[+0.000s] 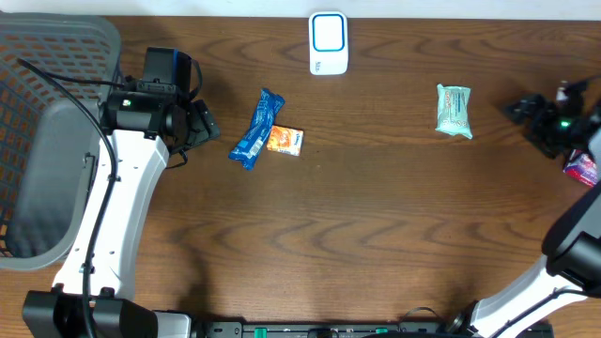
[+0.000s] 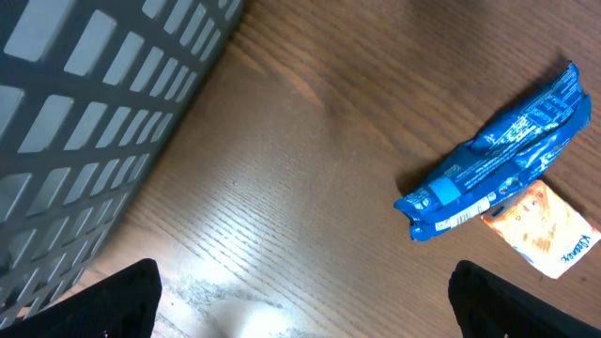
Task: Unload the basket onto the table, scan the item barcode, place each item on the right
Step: 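Move the right gripper to the mint-green wipes pack and grasp it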
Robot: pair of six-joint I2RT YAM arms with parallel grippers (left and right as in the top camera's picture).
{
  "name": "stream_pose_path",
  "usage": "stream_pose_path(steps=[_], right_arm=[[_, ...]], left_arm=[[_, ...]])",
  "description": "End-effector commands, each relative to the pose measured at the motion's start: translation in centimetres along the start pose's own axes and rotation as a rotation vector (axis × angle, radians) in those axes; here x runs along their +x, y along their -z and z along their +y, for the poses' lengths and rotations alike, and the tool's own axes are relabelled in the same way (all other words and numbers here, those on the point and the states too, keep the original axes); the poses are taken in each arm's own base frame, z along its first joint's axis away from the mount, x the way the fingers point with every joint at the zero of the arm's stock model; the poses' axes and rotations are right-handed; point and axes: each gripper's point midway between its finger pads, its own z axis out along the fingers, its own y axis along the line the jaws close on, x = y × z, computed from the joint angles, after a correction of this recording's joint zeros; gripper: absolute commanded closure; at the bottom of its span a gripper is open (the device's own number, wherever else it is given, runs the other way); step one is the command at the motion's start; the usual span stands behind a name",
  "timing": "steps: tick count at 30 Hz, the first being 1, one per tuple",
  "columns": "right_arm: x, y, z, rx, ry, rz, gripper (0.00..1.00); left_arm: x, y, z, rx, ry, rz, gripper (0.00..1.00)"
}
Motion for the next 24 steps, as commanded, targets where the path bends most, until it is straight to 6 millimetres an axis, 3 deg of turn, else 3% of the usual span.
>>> stream_pose_path(steps=[1,8,10,18,24], right_arm=[[1.3,-1.4,-0.5,0.131,0.092,0.043,0.01],[4.6,-5.2,2.0,0.126,0.169,0.133,0.09],[5.3,-7.3,3.4,0.107,0.214,0.149,0.09],[3.8,-10.2,5.7,0.081,0.19,0.062,0.08],[2.2,-10.7,4.0,0.155,0.188,-0.004,0.06]], left_arm=[[-0.1,0.1,0.4,-0.018,0.005,-0.01,0.02],[-0.1,0.1,0.4,-0.018,0.005,-0.01,0.02],[-0.1,0.1,0.4,-0.018,0.005,-0.01,0.02],[-0.1,0.1,0.4,-0.018,0.005,-0.01,0.02],[-0.1,0.1,0.4,-0.018,0.005,-0.01,0.02]])
